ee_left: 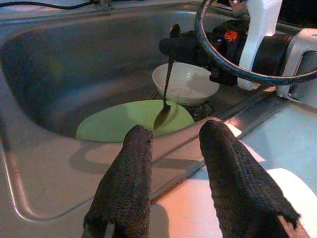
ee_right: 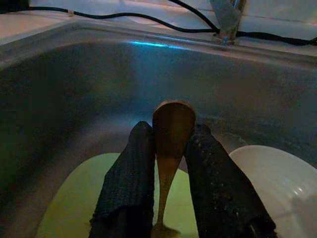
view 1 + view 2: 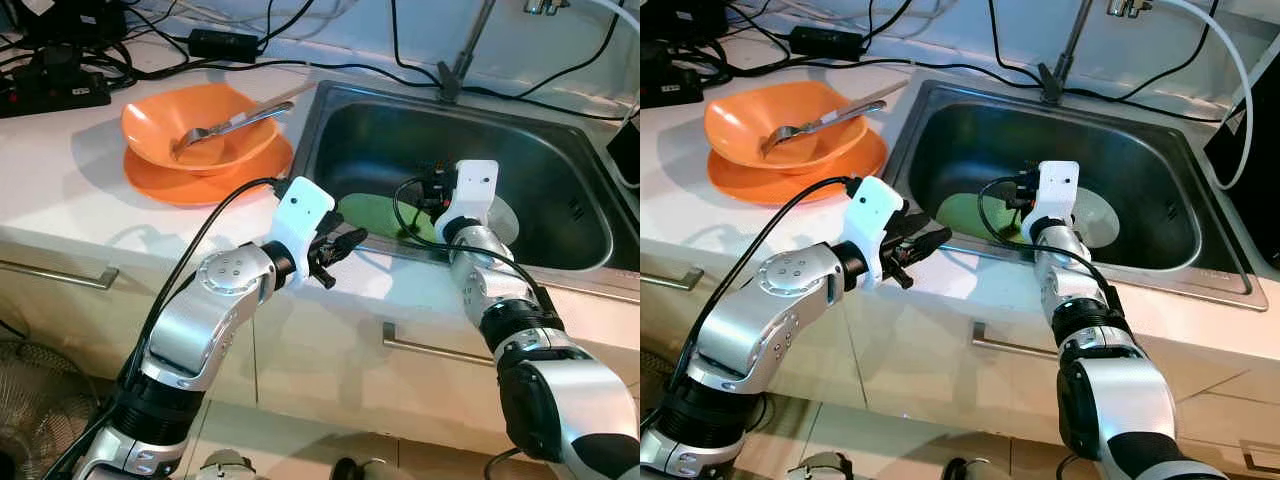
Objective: Kitchen organization
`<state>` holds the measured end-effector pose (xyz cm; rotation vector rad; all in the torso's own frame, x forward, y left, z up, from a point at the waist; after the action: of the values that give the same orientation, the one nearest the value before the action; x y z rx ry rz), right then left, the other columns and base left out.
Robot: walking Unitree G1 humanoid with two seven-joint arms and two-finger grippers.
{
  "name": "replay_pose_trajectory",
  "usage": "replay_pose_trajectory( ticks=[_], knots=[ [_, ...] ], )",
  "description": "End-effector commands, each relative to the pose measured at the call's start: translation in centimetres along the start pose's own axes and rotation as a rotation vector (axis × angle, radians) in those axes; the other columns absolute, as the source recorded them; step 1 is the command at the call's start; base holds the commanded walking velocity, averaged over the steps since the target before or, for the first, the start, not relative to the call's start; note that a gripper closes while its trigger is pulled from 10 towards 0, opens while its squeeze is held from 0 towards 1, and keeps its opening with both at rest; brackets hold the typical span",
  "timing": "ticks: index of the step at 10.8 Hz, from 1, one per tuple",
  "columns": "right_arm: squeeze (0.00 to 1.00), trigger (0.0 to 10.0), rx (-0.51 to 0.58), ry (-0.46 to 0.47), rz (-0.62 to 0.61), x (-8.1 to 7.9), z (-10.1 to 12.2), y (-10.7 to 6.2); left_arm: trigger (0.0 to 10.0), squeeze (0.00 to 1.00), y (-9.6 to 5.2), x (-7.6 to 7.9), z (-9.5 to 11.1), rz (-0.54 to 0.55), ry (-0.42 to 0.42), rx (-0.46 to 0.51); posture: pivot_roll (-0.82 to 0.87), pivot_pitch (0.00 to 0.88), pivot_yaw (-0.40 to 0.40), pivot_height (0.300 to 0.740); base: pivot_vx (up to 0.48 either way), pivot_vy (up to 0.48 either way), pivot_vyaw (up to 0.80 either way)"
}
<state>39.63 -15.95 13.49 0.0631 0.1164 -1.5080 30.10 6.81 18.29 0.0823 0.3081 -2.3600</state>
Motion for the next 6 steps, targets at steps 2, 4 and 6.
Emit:
replay_pose_trajectory(
  ticks=[2, 4, 6],
  knots=[
    [0.00, 10.0, -0.018, -0.001, -0.027, 0.84, -0.31, -0.13, 10.0, 0.00, 0.04, 0.49, 0.26, -0.016, 0.013, 0.003, 0.04, 0.079, -0.110, 0.740, 0.000, 0.000, 0.00],
    [0.26, 10.0, -0.005, 0.006, -0.013, 0.63, 0.01, -0.01, 10.0, 0.00, 0.11, 0.53, 0.26, -0.015, 0.013, 0.003, 0.03, 0.080, -0.111, 0.740, 0.000, 0.000, 0.00],
    [0.00, 10.0, -0.005, -0.014, -0.024, 0.77, 0.06, 0.01, 10.0, 0.00, 0.18, 0.54, 0.29, -0.014, 0.011, 0.006, 0.03, 0.084, -0.113, 0.740, 0.000, 0.000, 0.00]
  ],
)
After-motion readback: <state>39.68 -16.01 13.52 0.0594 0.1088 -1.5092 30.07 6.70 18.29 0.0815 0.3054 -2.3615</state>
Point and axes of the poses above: a point about 5 cm out from each wrist's last joint towards the gripper, its own y axis pointing out of the wrist towards the gripper, its own z axis along the axis of the wrist's last joint, x = y × z, the point moved 1 cm from there along y, pointing out of the wrist towards the gripper, and after that the axes turned 4 degrees about y, right-handed, at the moved point
